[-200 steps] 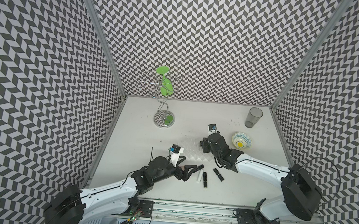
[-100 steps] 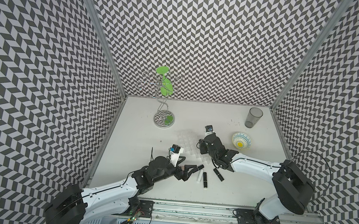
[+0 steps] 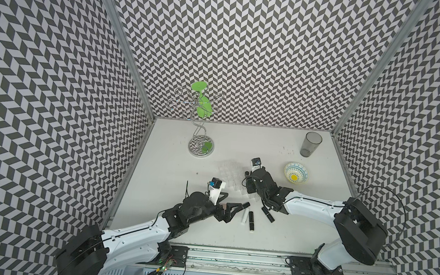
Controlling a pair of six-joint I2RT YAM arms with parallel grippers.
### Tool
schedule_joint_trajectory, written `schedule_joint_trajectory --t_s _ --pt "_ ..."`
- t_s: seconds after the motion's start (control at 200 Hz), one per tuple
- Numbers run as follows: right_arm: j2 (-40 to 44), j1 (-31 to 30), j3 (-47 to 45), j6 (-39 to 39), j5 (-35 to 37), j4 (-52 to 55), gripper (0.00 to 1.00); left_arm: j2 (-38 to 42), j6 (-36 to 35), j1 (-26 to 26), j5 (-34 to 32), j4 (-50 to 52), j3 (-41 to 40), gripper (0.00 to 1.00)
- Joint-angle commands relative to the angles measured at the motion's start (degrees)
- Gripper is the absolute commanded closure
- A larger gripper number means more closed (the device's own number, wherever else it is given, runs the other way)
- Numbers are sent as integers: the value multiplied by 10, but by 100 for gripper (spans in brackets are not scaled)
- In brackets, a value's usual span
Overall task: Arrange the lipsticks in the organizer
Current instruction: Place the lipstick in the storage box, then adjust the storage box at the center of the board.
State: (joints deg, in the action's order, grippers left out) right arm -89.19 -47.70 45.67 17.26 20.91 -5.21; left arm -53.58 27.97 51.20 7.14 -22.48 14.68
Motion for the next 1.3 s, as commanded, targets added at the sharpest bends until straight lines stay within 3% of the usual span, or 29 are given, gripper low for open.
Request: schedule_joint_trajectory --t_s 0.0,0.085,0.175,0.31,0.706,0.831,0.996,1.297 --pt "61 -35 -22 24 -2 31 51 -6 -5 -3 -6 -9 0 3" --pt "109 -54 -54 47 -1 58 52 -14 -8 -4 -11 -7 1 4" --pt "150 -59 -96 92 -76 71 59 -31 -9 -4 -11 -8 6 7" --pt "189 -59 -174 129 -130 5 67 -52 -10 -4 -12 -13 13 13" --pt "112 -12 -180 109 -95 -67 68 -88 -12 -2 -31 -2 27 19" --pt "96 12 -178 112 -77 -75 68 -96 -18 -1 -80 39 41 25" --pt "81 29 -169 106 -75 -84 68 -101 -11 -1 -159 99 53 26" --pt "72 36 -161 95 -93 -93 68 -166 5 -2 -177 129 61 35"
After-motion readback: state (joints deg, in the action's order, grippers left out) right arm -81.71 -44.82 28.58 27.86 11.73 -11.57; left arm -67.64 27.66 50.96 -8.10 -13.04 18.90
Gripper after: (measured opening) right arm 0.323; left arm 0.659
